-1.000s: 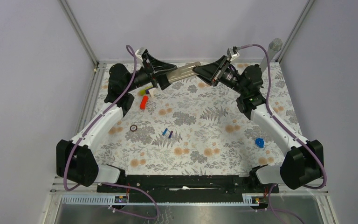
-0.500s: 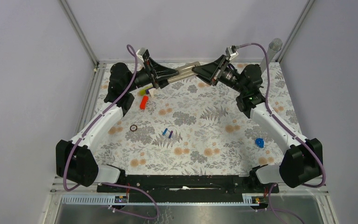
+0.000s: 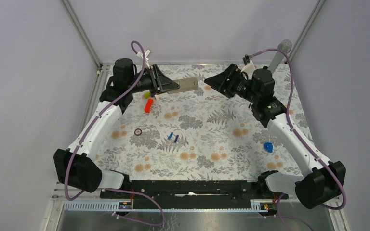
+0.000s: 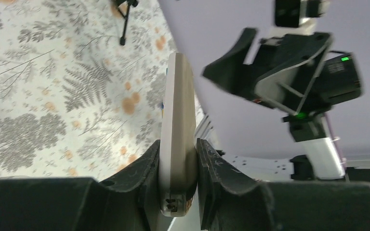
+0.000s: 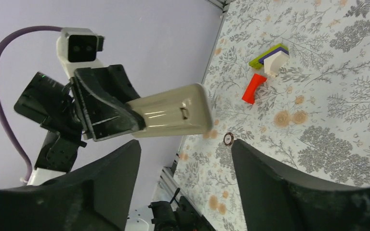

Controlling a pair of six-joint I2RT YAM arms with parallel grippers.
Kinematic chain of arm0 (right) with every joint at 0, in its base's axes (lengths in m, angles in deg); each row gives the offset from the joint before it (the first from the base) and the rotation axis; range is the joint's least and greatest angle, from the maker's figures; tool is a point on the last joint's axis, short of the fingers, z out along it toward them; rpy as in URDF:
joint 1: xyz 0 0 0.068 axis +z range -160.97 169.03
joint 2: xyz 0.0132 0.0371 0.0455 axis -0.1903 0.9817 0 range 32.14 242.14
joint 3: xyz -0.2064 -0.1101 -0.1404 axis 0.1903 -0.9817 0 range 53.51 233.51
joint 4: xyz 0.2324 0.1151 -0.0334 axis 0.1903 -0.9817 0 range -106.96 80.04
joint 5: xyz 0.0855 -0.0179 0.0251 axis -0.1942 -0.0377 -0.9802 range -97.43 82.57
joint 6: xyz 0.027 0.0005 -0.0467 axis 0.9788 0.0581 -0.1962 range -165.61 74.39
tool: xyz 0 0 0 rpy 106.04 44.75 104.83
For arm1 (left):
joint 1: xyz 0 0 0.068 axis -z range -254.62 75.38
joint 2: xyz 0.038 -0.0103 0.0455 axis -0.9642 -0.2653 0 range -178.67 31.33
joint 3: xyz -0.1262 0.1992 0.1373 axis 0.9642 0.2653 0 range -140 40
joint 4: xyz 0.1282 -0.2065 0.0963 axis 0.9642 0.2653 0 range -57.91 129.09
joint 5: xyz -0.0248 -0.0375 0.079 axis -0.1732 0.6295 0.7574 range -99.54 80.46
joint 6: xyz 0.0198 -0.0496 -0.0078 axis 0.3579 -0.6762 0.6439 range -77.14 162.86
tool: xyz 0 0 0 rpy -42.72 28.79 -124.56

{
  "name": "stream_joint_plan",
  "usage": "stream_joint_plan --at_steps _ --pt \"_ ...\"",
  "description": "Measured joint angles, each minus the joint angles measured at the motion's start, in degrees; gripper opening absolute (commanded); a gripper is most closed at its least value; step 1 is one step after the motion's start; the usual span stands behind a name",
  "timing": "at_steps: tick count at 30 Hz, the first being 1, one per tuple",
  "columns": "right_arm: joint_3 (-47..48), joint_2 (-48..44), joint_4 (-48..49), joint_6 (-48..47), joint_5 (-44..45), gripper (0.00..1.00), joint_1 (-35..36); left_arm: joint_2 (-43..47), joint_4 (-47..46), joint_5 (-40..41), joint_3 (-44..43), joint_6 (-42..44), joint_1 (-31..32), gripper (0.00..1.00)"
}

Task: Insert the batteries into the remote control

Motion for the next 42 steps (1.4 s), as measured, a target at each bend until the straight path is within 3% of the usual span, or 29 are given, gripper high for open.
stream_joint_plan --at_steps 4,16,20,24,31,42 --pt "-0.02 -1.38 -0.83 -3.65 -0.81 0.48 0.17 -0.04 4.68 -0.11 2.10 6.45 0.44 0.00" --pt "-10.64 4.37 -1.18 -9.68 -0.96 0.44 5.20 -8.83 5.75 2.36 14.78 10.95 7.67 0.00" --pt "-13.99 6.10 -1.09 -10.05 -0.55 0.45 5.29 -11.72 5.31 3.85 15.65 10.45 8.76 0.00" --pt "-16.79 8.81 -0.28 -9.57 -0.76 0.57 5.38 -12.68 0.76 5.11 17.05 8.98 8.74 0.00" --pt "-22.10 13.05 3.65 -9.40 -1.20 0.46 6.14 -15.96 -7.50 5.60 24.65 6.82 8.92 0.00" --pt "-23.50 18.01 11.85 -7.50 -1.18 0.58 7.15 -17.99 -9.46 6.45 25.81 6.21 8.96 0.00"
